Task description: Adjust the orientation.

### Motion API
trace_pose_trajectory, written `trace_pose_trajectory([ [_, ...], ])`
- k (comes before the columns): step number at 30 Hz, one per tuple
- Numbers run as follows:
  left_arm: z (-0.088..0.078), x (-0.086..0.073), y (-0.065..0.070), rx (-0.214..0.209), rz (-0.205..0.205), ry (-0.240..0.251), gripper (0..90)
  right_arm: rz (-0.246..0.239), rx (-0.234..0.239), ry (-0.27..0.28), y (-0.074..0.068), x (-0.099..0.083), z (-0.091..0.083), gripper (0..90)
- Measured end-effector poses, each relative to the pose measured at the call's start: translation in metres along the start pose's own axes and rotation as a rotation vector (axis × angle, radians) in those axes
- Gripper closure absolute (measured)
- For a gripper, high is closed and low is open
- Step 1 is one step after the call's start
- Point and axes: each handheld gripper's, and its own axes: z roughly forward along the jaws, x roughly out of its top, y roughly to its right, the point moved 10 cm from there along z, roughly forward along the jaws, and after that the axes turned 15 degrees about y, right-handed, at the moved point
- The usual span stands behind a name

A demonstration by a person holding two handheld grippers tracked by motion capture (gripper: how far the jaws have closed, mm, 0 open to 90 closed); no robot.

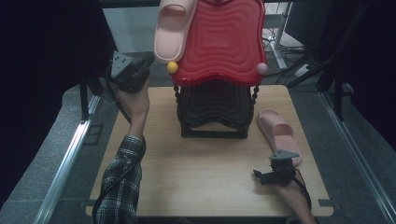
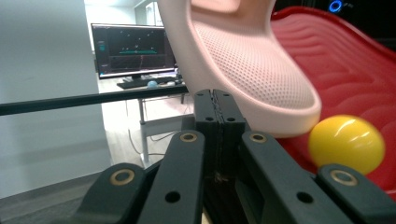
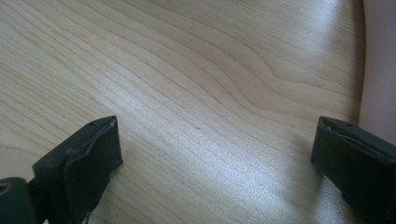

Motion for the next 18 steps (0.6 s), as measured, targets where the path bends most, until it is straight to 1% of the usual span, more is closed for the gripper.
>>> trace_pose_trajectory([
  [2, 0.003, 0.000, 0.004, 0.000, 0.021, -0.015, 89.4, 0.002, 0.000, -0.001, 0.000, 0.000, 0.000, 1.6],
  [8, 0.013, -0.002, 0.017, -0.051, 0.030, -0.032, 89.3, 0.002, 0.000, -0.001, 0.000, 0.000, 0.000, 1.6],
  [10, 0.014, -0.002, 0.017, -0.052, 0.037, -0.034, 89.3, 0.002, 0.000, 0.000, 0.000, 0.000, 0.000, 1.6],
  [11, 0.018, 0.000, 0.014, -0.041, 0.027, -0.031, 89.2, 0.001, 0.000, -0.001, 0.000, 0.000, 0.000, 1.6],
  [13, 0.022, 0.001, 0.010, -0.041, -0.002, -0.027, 89.3, 0.002, 0.000, -0.001, 0.000, 0.000, 0.000, 1.6],
  [14, 0.022, 0.001, 0.010, -0.041, -0.002, -0.027, 89.3, 0.002, 0.000, -0.001, 0.000, 0.000, 0.000, 1.6],
  [15, 0.024, 0.002, 0.010, -0.042, -0.018, -0.024, 89.3, 0.002, 0.000, -0.001, 0.000, 0.000, 0.000, 1.6],
  [17, 0.027, 0.000, 0.014, -0.098, -0.038, -0.028, 89.3, 0.002, 0.000, -0.001, 0.000, 0.000, 0.000, 1.6],
  [18, 0.028, -0.001, 0.017, -0.116, -0.038, -0.029, 89.4, 0.002, 0.000, -0.001, 0.000, 0.000, 0.000, 1.6],
])
